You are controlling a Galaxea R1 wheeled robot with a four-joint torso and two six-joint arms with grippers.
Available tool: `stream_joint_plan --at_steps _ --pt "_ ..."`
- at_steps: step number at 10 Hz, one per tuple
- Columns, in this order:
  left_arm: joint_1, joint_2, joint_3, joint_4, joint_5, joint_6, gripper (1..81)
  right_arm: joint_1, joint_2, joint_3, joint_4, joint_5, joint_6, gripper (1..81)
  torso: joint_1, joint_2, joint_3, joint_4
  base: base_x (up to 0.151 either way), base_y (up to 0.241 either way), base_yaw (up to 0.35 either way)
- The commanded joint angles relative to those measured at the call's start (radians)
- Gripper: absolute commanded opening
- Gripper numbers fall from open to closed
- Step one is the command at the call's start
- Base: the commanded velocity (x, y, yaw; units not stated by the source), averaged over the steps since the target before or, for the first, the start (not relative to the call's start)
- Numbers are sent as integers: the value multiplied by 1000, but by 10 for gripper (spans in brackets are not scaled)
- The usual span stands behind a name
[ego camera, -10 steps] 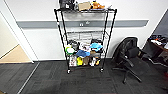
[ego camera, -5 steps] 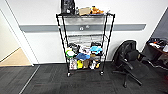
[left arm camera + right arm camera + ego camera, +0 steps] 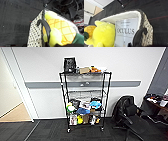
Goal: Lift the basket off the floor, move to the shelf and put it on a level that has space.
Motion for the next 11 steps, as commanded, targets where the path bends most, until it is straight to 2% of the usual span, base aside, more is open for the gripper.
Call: stream_joint_plan --at_steps 1,6,11 --pt "-133 -15 21 5 19 -3 10 114 -11 16 6 -28 -10 10 0 0 -1 0 0 0 0" --pt "-133 -12 26 5 17 -3 10 91 8 -3 6 -26 -15 10 -1 0 8 0 0 0 0" --pt "-129 -12 32 5 12 -3 10 79 12 -3 8 -10 -15 10 -3 -1 9 0 88 0 0"
